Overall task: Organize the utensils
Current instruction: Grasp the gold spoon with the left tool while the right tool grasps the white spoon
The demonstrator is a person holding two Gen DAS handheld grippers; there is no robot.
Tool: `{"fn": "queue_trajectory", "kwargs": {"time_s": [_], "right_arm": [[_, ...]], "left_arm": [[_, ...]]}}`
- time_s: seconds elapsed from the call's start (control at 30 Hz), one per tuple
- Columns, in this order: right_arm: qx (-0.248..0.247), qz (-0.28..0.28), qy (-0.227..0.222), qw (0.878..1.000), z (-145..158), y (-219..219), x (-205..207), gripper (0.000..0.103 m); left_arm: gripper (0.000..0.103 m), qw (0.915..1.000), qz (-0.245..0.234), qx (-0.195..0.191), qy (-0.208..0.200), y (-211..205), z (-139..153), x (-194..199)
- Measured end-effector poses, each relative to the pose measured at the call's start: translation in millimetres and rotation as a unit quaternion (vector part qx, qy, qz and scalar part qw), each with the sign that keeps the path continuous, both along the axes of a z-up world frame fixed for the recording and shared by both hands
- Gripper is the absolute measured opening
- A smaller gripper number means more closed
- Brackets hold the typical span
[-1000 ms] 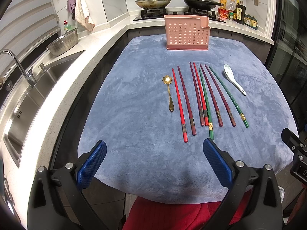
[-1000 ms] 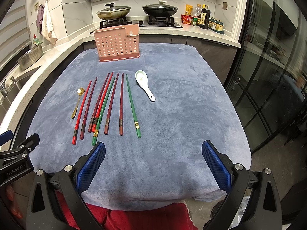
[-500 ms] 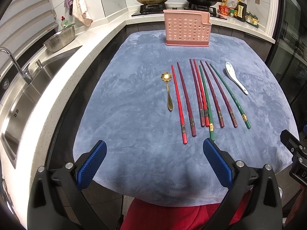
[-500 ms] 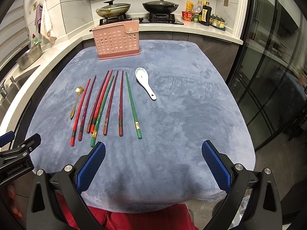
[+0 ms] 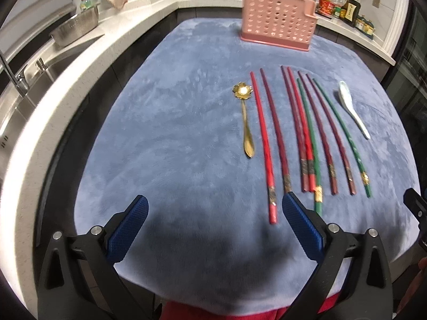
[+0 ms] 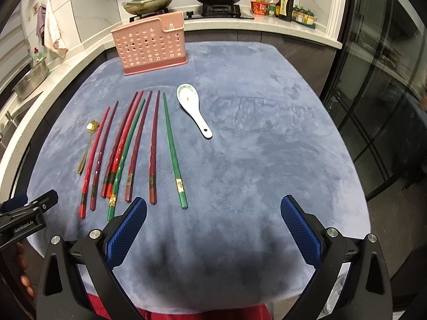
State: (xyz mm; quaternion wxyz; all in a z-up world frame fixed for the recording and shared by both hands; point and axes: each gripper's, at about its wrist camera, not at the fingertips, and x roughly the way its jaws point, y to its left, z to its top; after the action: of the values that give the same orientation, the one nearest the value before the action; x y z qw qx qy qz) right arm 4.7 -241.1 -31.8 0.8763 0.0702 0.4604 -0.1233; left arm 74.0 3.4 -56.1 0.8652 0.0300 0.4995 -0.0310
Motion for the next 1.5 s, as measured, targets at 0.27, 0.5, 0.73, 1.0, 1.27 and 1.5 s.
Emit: {"fn": "queue_trajectory", "kwargs": {"time_s": [0.27, 0.5, 0.73, 1.0, 1.27, 1.5], "right_arm": [[0.012, 0.004, 0.014, 1.0, -13.8, -5.6, 26.2, 0.096], [0.015, 0.0, 0.017, 1.0, -20.2, -12.9, 50.3, 0.096], [0.017, 0.004, 0.014, 1.0, -23.0, -18.1, 74.0, 0.094], [0.04, 0.01, 0.009, 0.999, -30.4, -27.6, 108.9, 0.07], [0.056, 0.019, 0.012, 0.998, -41.7, -33.6, 136.0, 0.049], [0.082, 0.017, 0.027, 0.996, -60.2, -36.2, 137.0, 0.031]], "left_arm": [[0.088, 0.9998, 0.003, -0.011, 0.013, -3.8, -17.0, 42.7], [0.06, 0.9988, 0.003, -0.023, 0.044, -7.5, -33.5, 74.7], [0.041, 0.9985, -0.013, -0.033, 0.042, -11.1, -35.7, 81.2], [0.032, 0.9973, -0.026, -0.047, 0.05, -15.8, -35.3, 82.9], [0.033, 0.9963, -0.021, -0.063, 0.054, -16.4, -36.3, 86.3], [0.02, 0.9966, -0.028, -0.06, 0.049, -17.1, -36.7, 84.3]]}}
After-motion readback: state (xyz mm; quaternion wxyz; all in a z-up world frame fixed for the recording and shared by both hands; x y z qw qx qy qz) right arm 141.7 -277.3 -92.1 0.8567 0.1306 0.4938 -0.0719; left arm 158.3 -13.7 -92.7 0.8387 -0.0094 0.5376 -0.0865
